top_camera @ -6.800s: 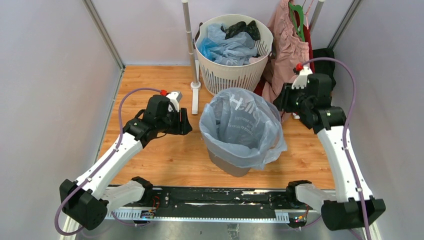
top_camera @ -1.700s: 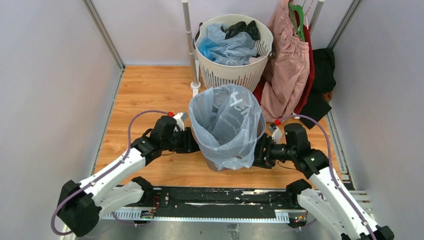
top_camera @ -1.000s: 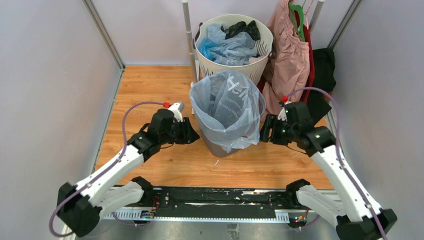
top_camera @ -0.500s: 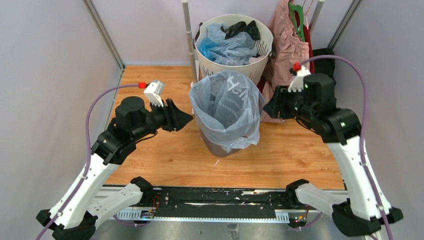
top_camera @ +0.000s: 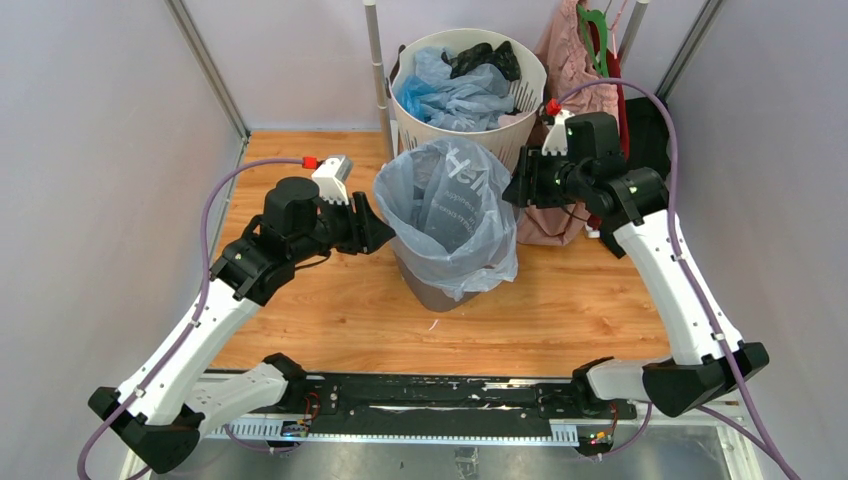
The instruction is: Put the trash bags into the trash bin
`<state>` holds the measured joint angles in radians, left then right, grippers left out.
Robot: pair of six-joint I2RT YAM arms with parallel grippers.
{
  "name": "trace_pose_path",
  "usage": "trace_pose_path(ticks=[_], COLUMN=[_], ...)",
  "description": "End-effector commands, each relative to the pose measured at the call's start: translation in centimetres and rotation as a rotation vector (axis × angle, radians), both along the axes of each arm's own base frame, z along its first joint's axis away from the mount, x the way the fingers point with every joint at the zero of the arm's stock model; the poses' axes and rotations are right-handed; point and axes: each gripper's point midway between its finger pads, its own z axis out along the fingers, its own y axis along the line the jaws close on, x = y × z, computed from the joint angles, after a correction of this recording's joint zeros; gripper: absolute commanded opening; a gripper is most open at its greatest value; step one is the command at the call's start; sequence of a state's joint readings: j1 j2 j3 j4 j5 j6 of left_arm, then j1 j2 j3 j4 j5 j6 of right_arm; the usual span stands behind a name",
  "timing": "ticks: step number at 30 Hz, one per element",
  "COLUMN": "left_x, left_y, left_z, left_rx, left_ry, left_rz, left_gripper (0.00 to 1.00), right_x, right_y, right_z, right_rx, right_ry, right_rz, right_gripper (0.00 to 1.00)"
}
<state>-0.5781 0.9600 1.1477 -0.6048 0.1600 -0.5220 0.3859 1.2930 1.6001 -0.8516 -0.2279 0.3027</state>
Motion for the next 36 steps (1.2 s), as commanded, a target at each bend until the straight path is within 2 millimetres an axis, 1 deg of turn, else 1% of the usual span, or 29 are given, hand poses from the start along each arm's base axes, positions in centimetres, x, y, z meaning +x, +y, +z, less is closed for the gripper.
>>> trace_pose_path(ticks=[1, 6, 10, 17, 26, 31, 36], left_x=[0.6, 0.7, 0.9, 1.1, 1.4, 2.0, 2.5], left_y=[-0.1, 0.0, -0.2, -0.1, -0.3, -0.8, -1.3], left_z=[0.7, 1.0, 1.2, 1.6, 2.3, 2.1, 1.5], left_rx=[0.004, 0.005, 0.003, 0.002, -0.003, -0.003, -0.002], left_ry=[-0.037, -0.045, -0.048, -0.057, -0.069, -0.062, -0.051], left_rz=[0.002, 0.005, 0.003, 0.008, 0.01, 0.007, 0.001], left_gripper=[0.48, 0.48, 0.48, 0.48, 0.48, 0.48, 0.48], right_x=[-0.1, -0.9, -1.4, -1.2, -1.1, -0.9, -0.6], right_y=[0.7, -0.4, 0.0, 0.6, 0.6, 0.8, 0.9], right_z=[2.3, 4.3, 5.0, 3.7, 2.2, 1.0, 0.2], right_rx=[0.057, 0.044, 0.06, 0.061, 0.051, 0.045, 0.04], right_ry=[-0.044, -0.1, -0.098, -0.045, -0.004, 0.025, 0.041], right_rz=[0.028, -0.001, 0.034, 0.051, 0.044, 0.044, 0.039], right_gripper=[0.51, 0.51, 0.51, 0.49, 0.49, 0.49, 0.49])
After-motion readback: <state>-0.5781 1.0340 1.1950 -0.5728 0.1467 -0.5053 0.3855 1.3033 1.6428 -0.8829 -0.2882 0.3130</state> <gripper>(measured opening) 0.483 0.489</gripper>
